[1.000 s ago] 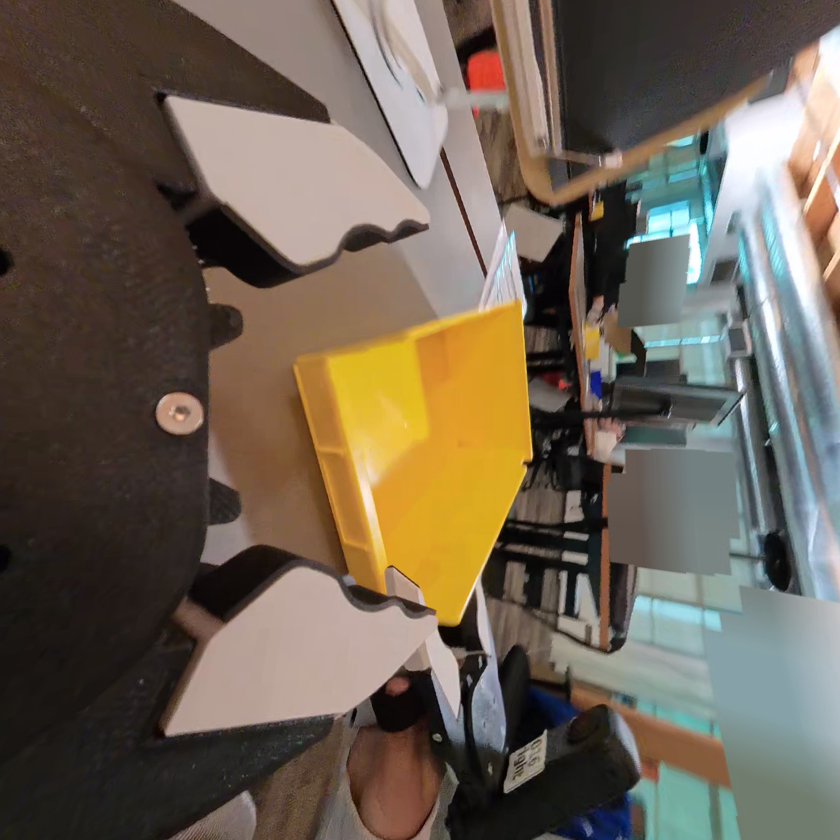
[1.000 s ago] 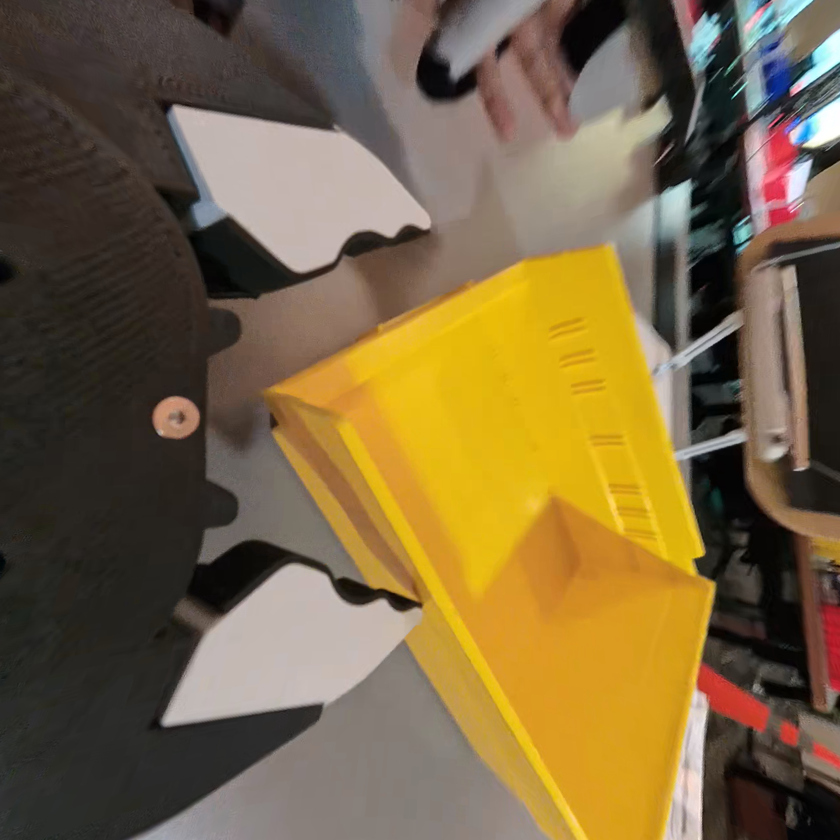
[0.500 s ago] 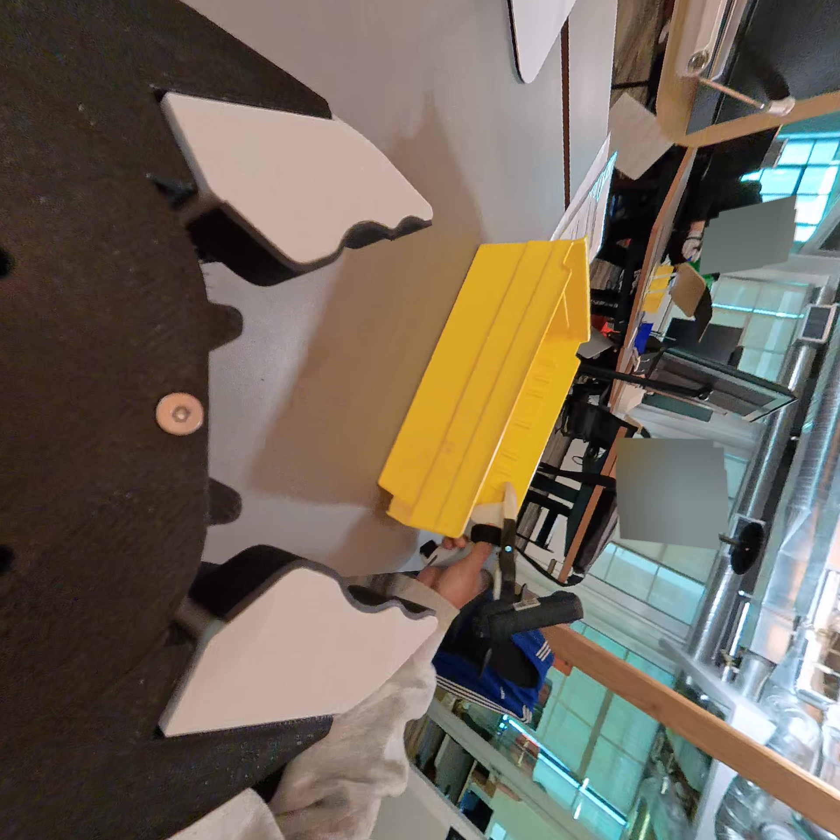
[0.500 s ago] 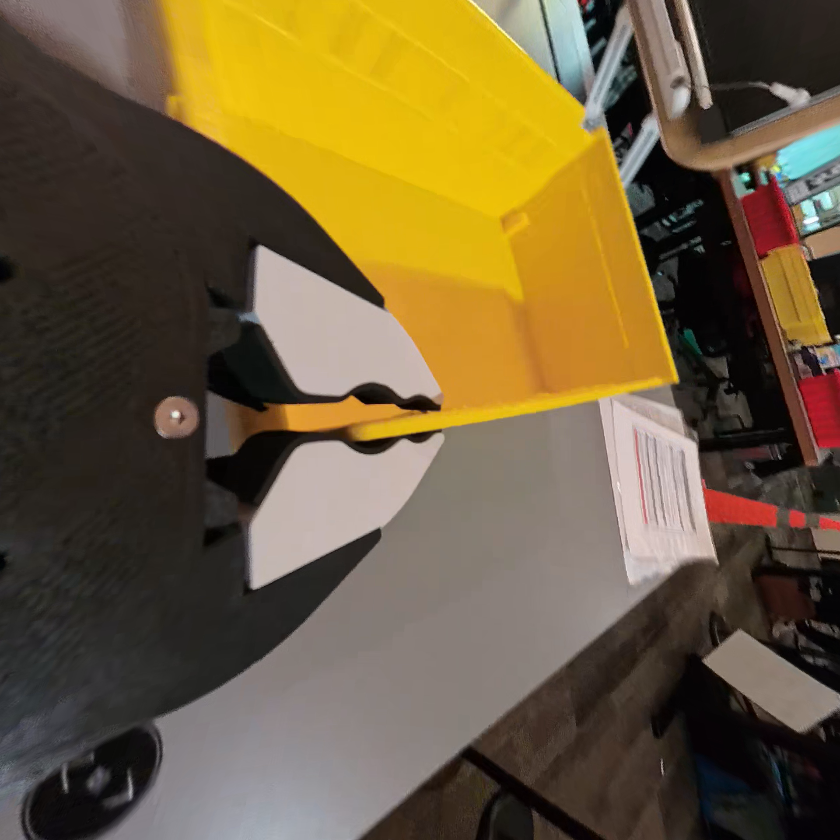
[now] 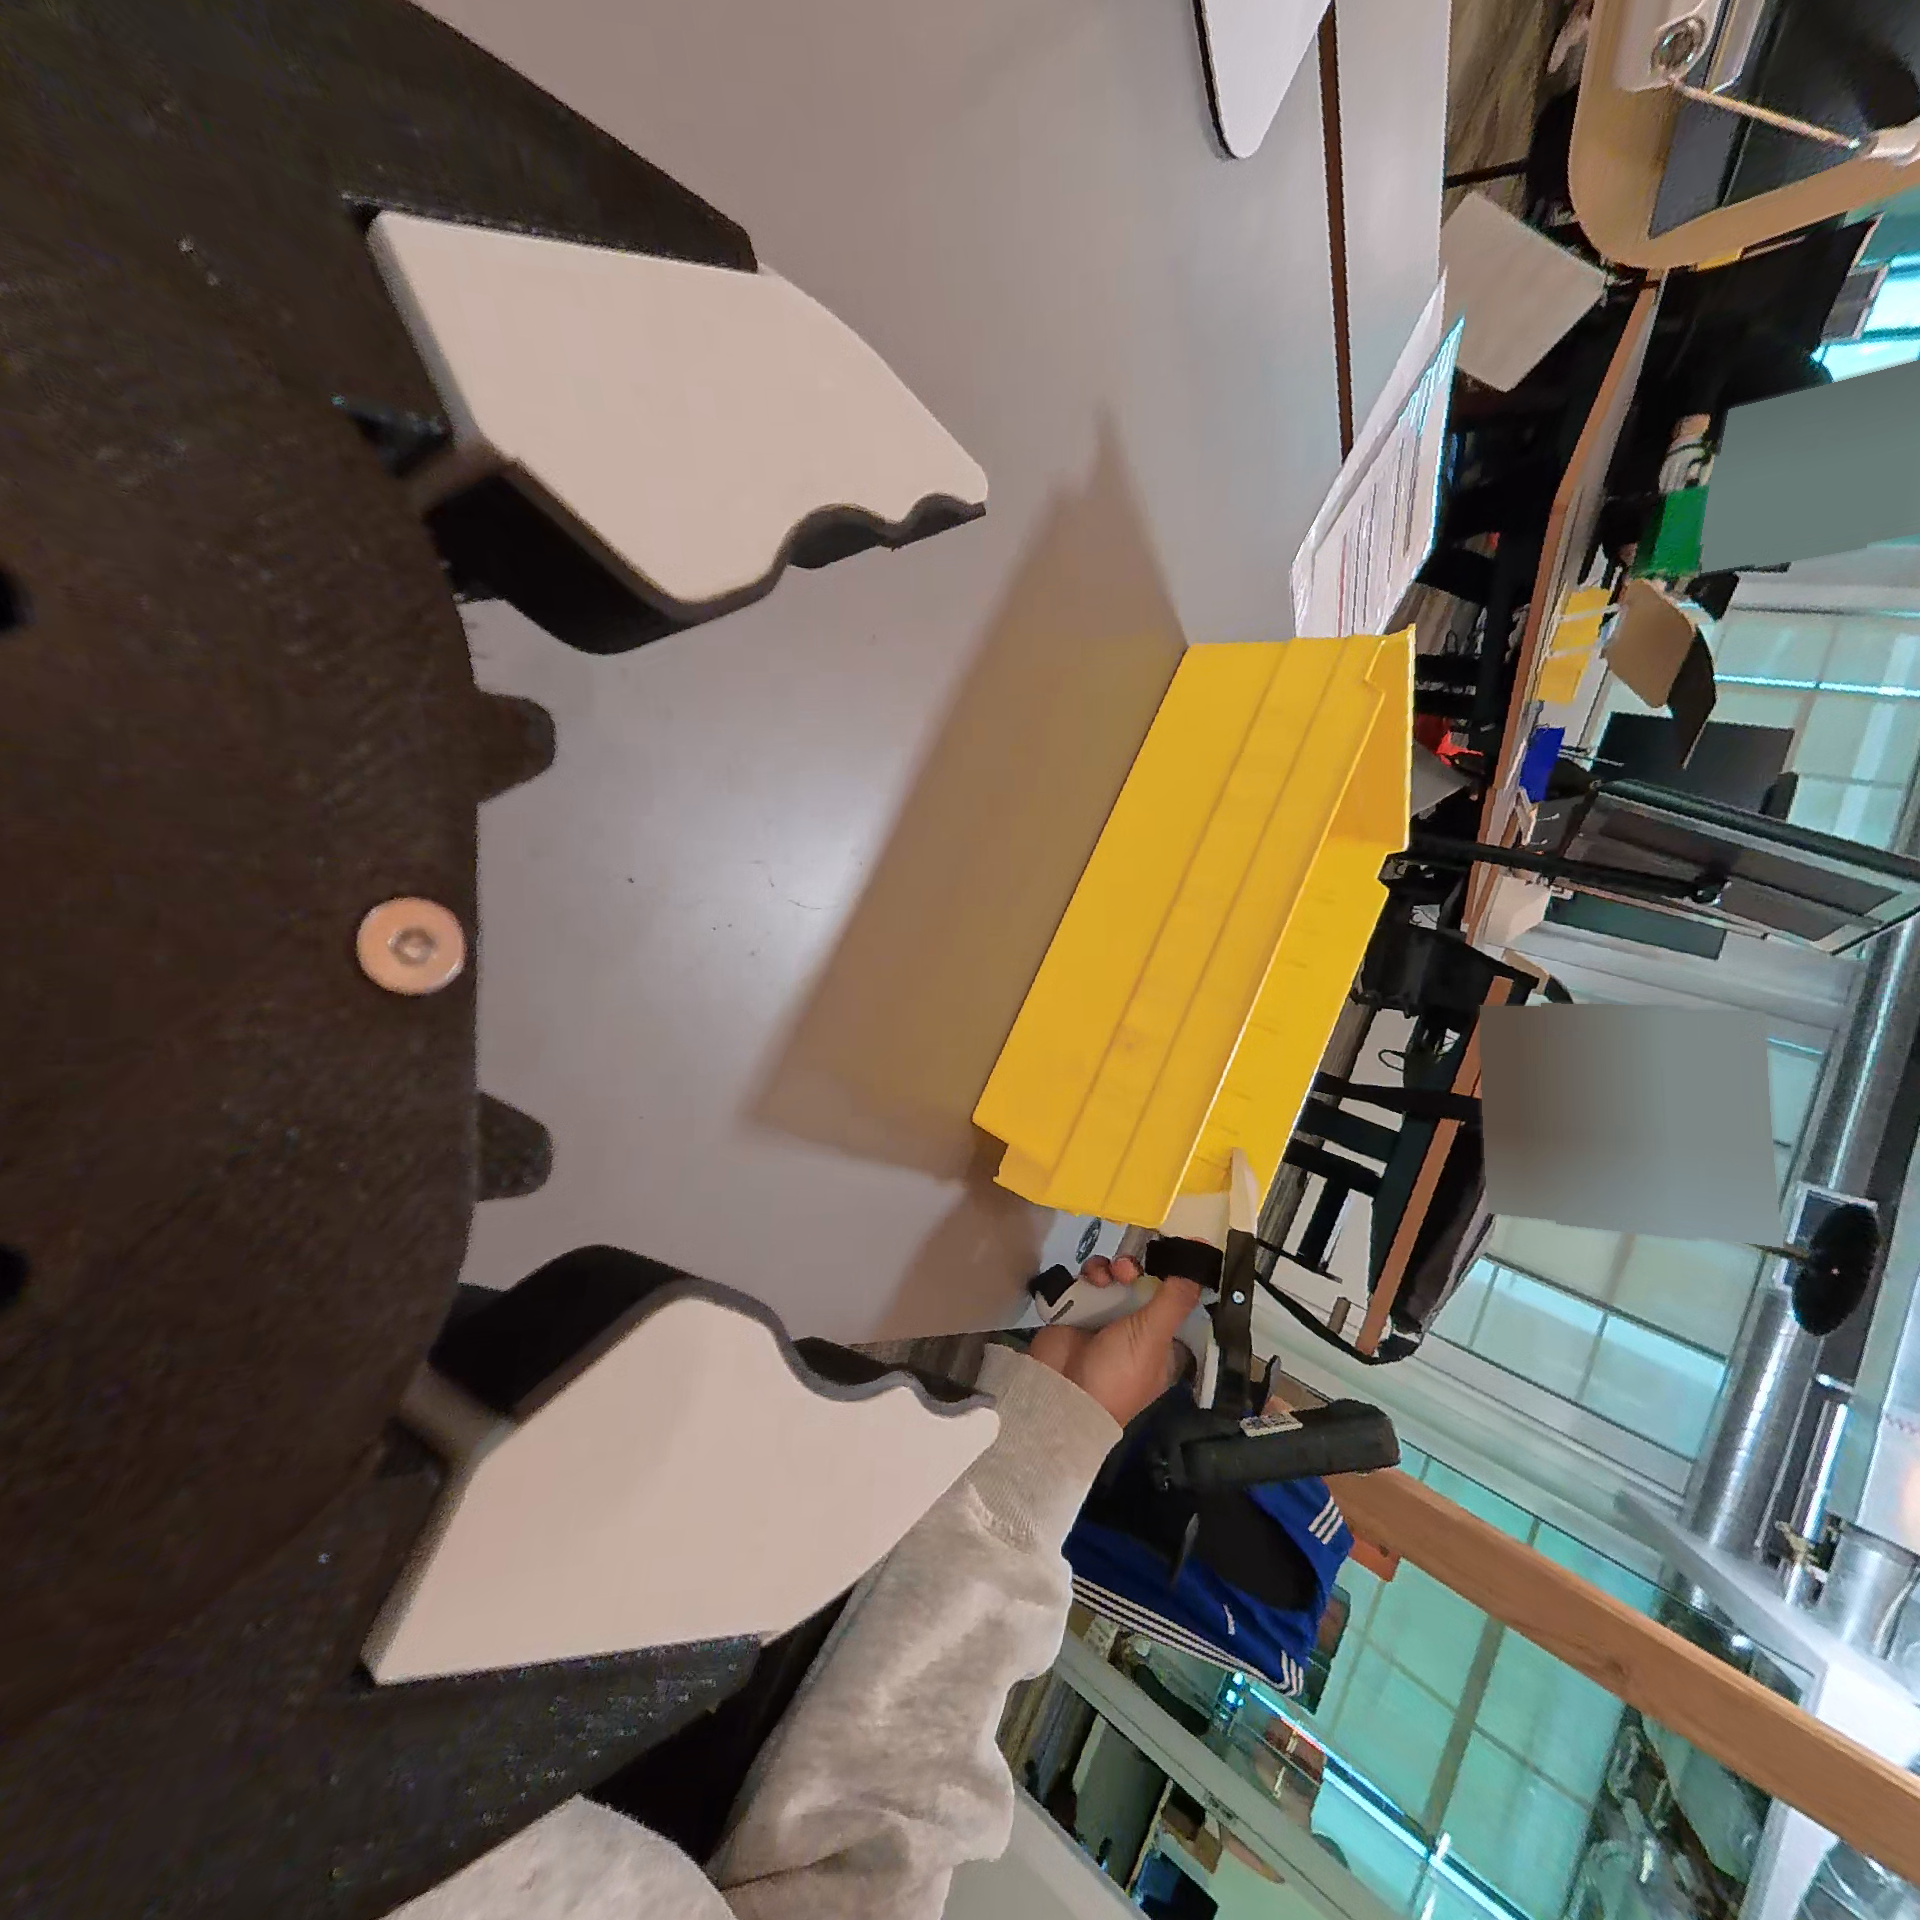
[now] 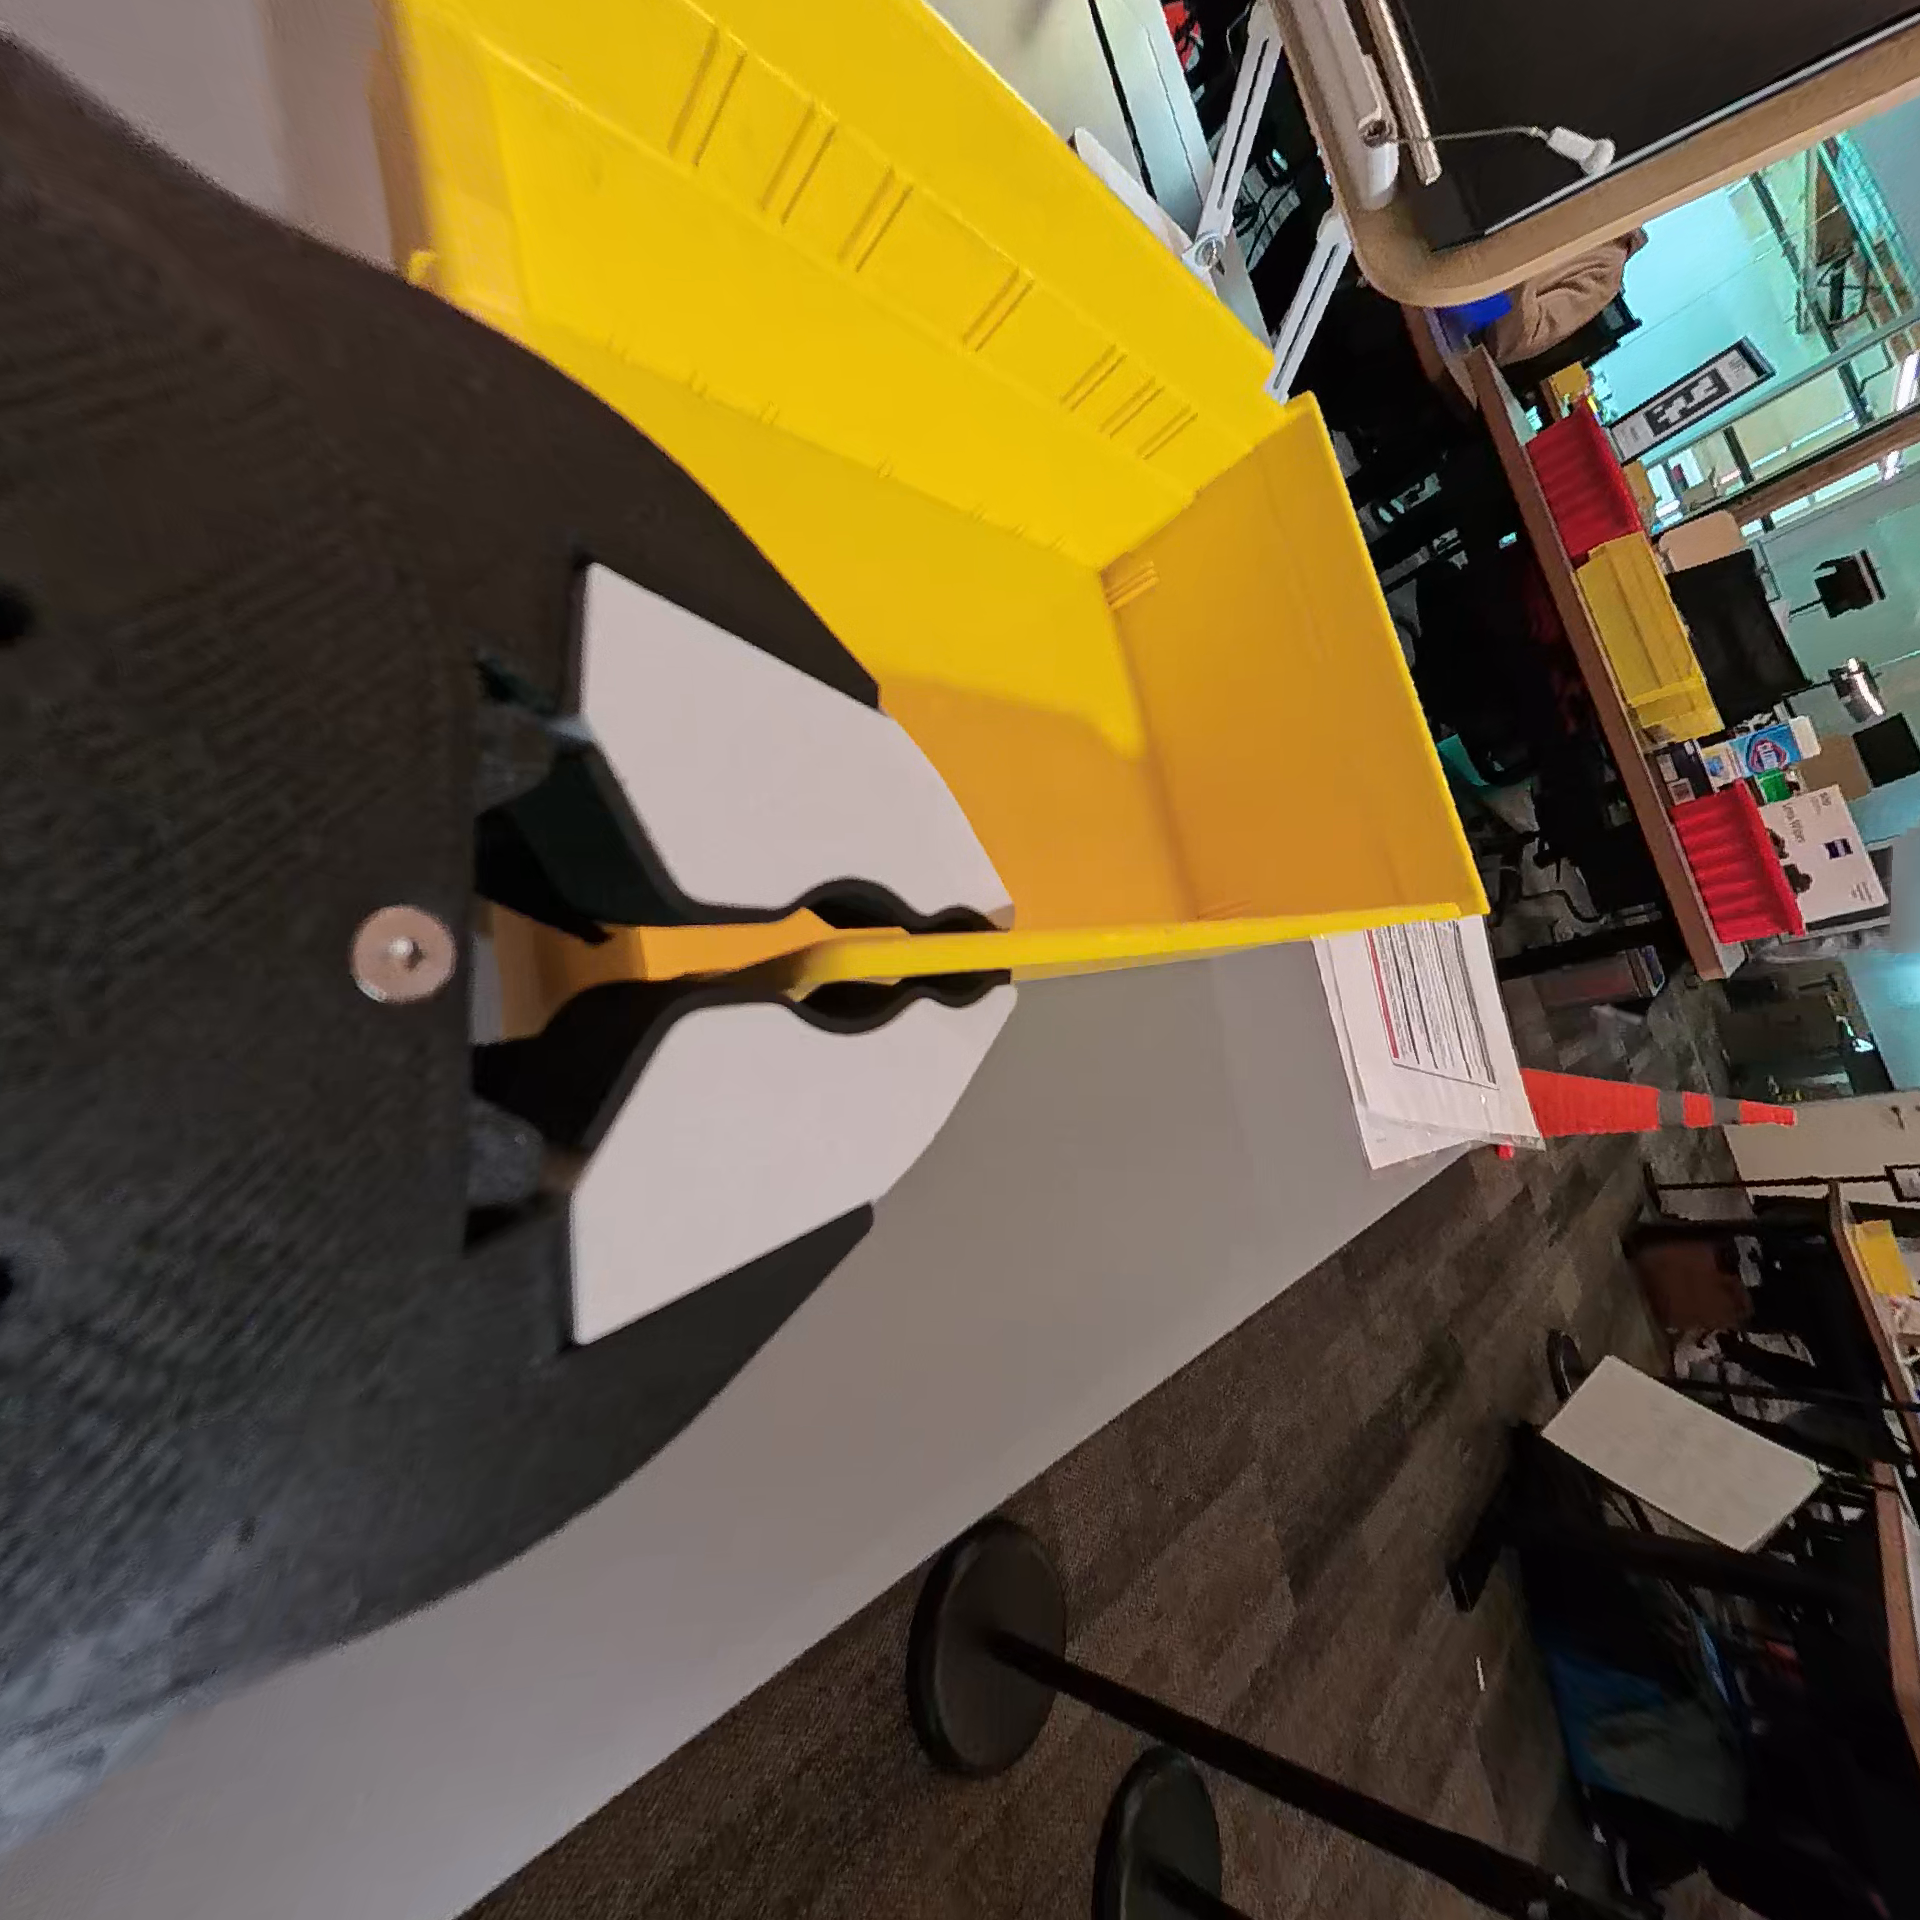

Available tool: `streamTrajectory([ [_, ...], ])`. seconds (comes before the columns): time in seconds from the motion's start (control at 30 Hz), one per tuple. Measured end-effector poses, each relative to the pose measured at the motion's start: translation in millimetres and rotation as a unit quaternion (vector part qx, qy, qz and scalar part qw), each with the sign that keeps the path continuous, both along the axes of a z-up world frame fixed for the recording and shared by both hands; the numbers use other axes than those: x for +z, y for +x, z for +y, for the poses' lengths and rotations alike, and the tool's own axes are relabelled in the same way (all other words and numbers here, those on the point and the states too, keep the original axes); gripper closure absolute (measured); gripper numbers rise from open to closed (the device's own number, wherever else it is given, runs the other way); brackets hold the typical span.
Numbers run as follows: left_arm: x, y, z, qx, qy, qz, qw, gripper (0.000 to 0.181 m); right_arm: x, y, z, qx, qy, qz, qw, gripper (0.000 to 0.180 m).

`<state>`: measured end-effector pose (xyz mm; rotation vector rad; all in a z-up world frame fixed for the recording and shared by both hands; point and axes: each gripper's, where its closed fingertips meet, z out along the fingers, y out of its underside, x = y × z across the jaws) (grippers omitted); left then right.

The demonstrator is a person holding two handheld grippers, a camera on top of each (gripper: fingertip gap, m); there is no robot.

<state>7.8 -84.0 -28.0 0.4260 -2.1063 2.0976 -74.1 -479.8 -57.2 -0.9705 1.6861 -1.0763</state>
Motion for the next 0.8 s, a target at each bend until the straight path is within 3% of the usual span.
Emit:
streamTrajectory([
  [0.07, -0.2, 0.0, -0.2, 0.0, 0.002, -0.002, 1.0, 0.034, 2.3, -2.9, -5.1, -0.031, -0.018, 0.005, 0.999, 0.173],
  [0.1, -0.6, 0.4, -0.3, 0.001, 0.003, -0.004, 1.0, 0.034, 11.3, -6.7, -9.0, -0.057, -0.033, -0.009, 0.998, 0.163],
  [0.13, -1.1, 1.0, -0.2, 0.002, 0.005, -0.005, 1.0, 0.034, 25.9, -10.4, -7.9, -0.067, -0.047, -0.033, 0.996, 0.15],
  [0.2, -2.0, 2.8, 0.0, 0.005, 0.007, -0.008, 1.0, 0.034, 63.7, -19.5, 9.1, -0.062, -0.066, -0.099, 0.991, 0.142],
  [0.3, -4.4, 7.2, 0.3, 0.012, 0.013, -0.01, 1.0, 0.034, 120.3, -27.0, 75.8, 0.011, -0.097, -0.207, 0.973, 0.15],
  [0.4, -9.3, 10.7, -0.3, 0.015, 0.025, -0.011, 1.0, 0.035, 154.6, -23.0, 196.1, 0.196, -0.126, -0.304, 0.924, 0.166],
  [0.5, -13.5, 10.1, -2.6, 0.009, 0.037, -0.008, 0.999, 0.037, 123.1, 2.8, 300.8, 0.357, -0.076, -0.255, 0.895, 0.167],
  [0.6, -13.3, 11.5, -0.1, 0.012, 0.048, -0.017, 0.999, 0.04, 82.4, 15.6, 364.7, 0.477, 0.014, -0.178, 0.861, 0.161],
  [0.67, -4.3, 19.5, 8.1, 0.032, 0.045, -0.031, 0.998, 0.044, 66.6, 17.6, 378.9, 0.515, 0.046, -0.143, 0.844, 0.157],
  [0.8, 10.3, 59.1, 42.2, 0.114, 0.057, -0.059, 0.99, 0.056, 53.9, 22.3, 367.7, 0.508, 0.085, -0.118, 0.849, 0.154],
])
